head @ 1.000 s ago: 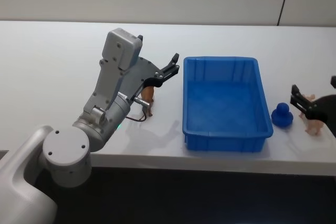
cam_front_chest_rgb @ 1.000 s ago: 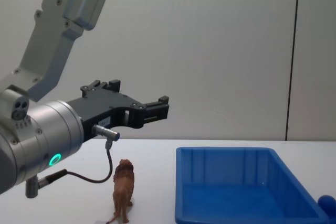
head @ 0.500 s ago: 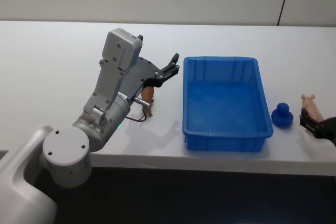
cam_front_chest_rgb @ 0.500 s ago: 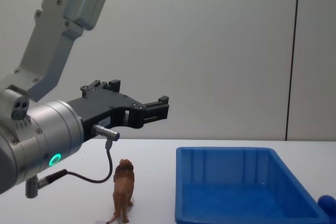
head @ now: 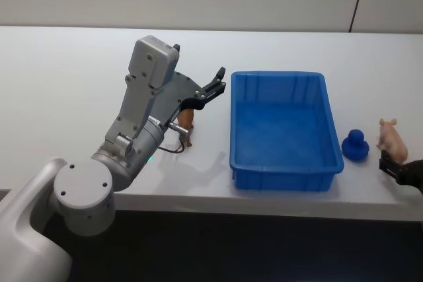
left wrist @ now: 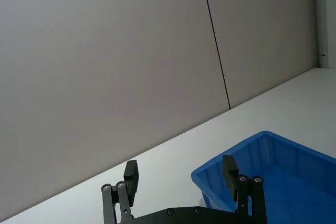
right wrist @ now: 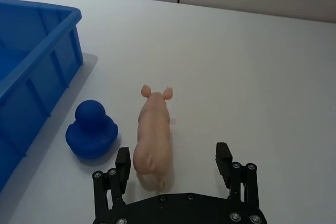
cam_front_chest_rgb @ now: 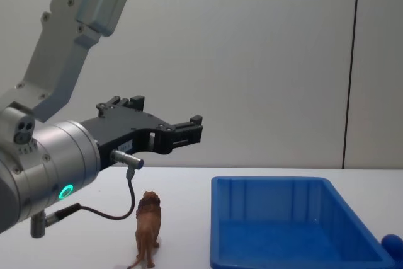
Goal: Pick up the two dolls from the table and place them into the box.
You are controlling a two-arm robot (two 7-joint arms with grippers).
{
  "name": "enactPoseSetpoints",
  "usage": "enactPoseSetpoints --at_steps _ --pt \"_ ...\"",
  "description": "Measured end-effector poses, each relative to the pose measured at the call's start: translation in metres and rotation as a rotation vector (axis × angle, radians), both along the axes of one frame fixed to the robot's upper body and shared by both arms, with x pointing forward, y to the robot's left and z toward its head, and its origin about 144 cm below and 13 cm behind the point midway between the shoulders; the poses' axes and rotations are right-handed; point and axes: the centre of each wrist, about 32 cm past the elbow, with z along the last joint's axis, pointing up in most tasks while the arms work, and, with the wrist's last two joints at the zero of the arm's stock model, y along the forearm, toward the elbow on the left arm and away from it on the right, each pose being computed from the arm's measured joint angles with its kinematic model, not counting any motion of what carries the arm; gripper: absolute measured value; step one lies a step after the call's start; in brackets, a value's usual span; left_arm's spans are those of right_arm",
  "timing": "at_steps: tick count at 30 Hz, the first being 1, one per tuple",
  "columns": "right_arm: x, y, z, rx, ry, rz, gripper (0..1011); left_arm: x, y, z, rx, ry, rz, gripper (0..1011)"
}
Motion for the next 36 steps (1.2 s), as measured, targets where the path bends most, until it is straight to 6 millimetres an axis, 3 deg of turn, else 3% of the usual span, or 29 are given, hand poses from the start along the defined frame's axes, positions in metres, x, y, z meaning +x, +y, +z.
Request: enactPoseSetpoints --at_steps 2,12,23,36 --pt "0.0003 -0.0006 -0.0007 0.009 0.004 0.002 993 0.0000 0.0000 0.0000 0.000 0.000 0.000 1002" --pt "0.0022 -0.0018 -0.0057 0.072 0.029 0.031 765 0.0000 0.0000 0.0000 0.000 0.000 0.000 1001" --pt "0.0034 -0.0006 -0.0089 0.107 0.019 0.053 394 0.0000 0.0000 0.0000 0.000 0.000 0.000 1002" --pt "0.0003 0.0031 -0.0064 0.092 -0.078 0.059 362 0.0000 0.0000 0.0000 0.000 0.000 0.000 1001"
